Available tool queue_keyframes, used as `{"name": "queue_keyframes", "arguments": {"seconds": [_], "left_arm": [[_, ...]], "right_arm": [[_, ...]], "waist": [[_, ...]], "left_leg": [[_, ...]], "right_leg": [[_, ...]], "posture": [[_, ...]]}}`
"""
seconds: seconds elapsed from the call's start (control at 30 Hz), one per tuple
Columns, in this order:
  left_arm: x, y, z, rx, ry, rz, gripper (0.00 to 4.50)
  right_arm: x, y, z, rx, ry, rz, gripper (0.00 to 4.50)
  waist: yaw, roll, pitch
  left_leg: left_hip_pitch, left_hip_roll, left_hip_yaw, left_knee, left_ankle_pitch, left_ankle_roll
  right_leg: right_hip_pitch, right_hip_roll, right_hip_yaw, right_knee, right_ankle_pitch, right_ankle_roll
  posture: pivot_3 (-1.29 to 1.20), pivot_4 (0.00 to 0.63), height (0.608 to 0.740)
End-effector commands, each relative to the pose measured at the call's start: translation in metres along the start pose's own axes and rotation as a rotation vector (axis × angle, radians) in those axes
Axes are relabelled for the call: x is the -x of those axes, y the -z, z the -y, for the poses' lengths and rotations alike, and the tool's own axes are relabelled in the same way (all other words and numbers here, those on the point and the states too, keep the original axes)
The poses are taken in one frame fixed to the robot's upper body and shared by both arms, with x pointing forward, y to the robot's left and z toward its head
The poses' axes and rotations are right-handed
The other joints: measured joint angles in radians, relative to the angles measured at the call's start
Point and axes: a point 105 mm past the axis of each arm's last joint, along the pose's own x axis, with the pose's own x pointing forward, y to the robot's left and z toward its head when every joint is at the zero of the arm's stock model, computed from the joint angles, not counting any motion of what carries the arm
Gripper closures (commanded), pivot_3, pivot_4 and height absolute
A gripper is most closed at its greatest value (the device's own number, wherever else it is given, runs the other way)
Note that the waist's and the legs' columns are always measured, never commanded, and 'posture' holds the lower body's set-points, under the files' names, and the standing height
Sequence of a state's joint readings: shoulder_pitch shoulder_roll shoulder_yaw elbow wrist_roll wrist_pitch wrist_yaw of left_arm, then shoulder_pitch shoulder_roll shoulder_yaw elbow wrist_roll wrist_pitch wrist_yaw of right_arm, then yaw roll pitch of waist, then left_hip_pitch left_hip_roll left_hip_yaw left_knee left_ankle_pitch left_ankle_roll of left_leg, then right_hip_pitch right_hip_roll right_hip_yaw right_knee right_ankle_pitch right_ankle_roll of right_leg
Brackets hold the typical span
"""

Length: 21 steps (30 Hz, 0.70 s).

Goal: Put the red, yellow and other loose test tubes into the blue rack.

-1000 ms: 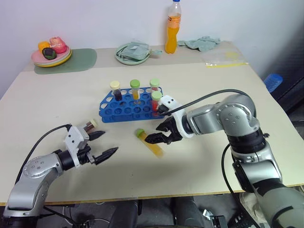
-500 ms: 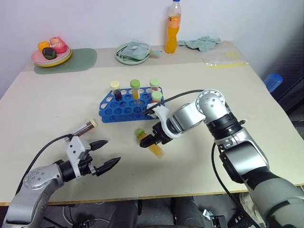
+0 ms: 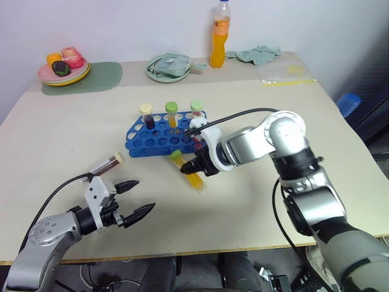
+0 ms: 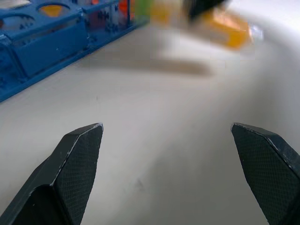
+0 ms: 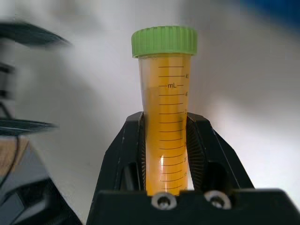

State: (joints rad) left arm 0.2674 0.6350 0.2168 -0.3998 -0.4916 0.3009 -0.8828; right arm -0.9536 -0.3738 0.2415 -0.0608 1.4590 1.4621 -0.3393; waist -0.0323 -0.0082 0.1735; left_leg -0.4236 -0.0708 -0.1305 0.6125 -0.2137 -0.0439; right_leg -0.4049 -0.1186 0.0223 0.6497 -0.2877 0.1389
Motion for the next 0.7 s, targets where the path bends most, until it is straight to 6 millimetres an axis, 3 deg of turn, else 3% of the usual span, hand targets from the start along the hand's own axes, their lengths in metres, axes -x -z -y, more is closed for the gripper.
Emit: {"name": "queue_keyframes", "arguments": {"seconds": [0.03,0.13,0.27,0.57,0.7], "left_arm": [[-0.001,-0.021,-0.010,0.009,-0.081,0.106,0.00],[-0.003,-0.036,-0.027,0.050,-0.190,0.206,0.00],[-0.005,-0.046,-0.046,0.065,-0.312,0.270,0.00],[0.001,-0.041,-0.047,0.044,-0.329,0.233,0.00],[0.006,-0.036,-0.043,0.049,-0.333,0.220,0.00]], "right_arm": [[0.024,-0.035,-0.023,0.280,-0.039,0.447,3.78],[0.027,-0.034,-0.026,0.433,-0.079,0.692,3.78],[0.010,-0.047,-0.012,0.411,0.003,0.899,3.78],[-0.043,-0.056,0.004,0.429,0.100,0.957,3.78],[-0.055,-0.055,0.014,0.402,0.148,0.947,3.78]], "waist": [[0.001,-0.001,0.000],[-0.005,-0.002,-0.001],[-0.020,-0.002,-0.001],[-0.011,-0.002,-0.001],[-0.009,-0.002,-0.001]], "left_leg": [[-0.001,-0.001,0.001,0.001,0.000,0.000],[0.000,-0.001,0.003,0.002,0.000,0.000],[0.004,0.001,0.002,0.000,0.000,-0.001],[0.005,0.000,0.001,-0.001,0.001,-0.003],[0.005,0.000,0.000,-0.001,0.001,-0.003]], "right_leg": [[0.000,0.000,-0.001,0.000,0.000,0.001],[0.000,0.000,-0.002,0.001,0.000,0.001],[0.001,0.001,0.001,0.003,0.000,0.001],[0.001,0.001,0.002,0.003,0.000,0.000],[0.001,0.001,0.002,0.003,0.000,0.000]], "posture": [[0.00,0.150,0.740],[0.00,0.150,0.740],[0.00,0.150,0.740],[0.00,0.150,0.740],[0.00,0.150,0.740]]}}
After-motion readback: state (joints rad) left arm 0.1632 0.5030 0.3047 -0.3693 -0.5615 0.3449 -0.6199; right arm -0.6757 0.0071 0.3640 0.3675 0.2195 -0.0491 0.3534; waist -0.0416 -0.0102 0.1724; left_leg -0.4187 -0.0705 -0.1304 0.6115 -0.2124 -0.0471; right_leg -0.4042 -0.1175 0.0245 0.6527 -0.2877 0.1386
